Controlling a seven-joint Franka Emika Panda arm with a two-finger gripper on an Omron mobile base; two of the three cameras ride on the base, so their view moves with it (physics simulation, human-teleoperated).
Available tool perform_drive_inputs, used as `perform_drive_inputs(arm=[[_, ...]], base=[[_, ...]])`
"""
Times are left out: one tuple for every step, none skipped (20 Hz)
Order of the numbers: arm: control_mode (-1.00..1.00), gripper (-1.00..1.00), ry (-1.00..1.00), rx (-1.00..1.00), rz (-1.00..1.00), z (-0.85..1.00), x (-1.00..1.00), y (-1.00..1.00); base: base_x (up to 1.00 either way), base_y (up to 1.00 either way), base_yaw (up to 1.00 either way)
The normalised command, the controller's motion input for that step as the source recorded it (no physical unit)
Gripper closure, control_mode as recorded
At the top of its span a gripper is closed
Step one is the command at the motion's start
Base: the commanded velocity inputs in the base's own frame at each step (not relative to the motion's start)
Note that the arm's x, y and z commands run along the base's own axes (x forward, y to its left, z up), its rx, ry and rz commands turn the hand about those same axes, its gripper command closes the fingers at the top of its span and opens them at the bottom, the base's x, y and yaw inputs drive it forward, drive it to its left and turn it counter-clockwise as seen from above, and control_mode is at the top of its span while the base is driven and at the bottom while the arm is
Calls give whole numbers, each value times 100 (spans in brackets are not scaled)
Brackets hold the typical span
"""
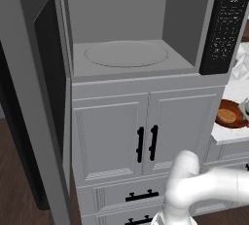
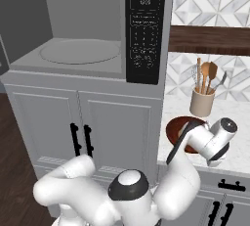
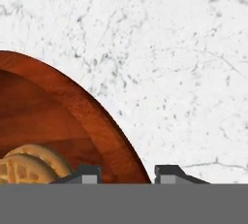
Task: Open the microwave, place the bowl with waffle inside the microwave, then close the microwave door and turn it on.
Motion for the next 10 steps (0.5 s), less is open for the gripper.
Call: perform_drive_inputs(arm=[[-100,100,-15,0,0,12,-45,0],[-100,100,-12,0,0,21,-46,0],[-100,100,-12,0,0,26,-49,0],[-100,100,-7,0,0,26,-47,0],[-100,100,-2,0,0,28,-47,0],[-100,100,-3,0,0,35,-51,0],[-100,100,-3,0,0,39,-51,0],[-100,100,-7,0,0,56,-51,0],[-100,100,-12,0,0,68,-54,0],[-100,100,-12,0,0,75,-52,4]], base=[[0,0,0],[0,0,0],[0,0,0],[0,0,0],[0,0,0],[0,0,0],[0,0,0],[0,0,0],[0,0,0],[0,0,0]])
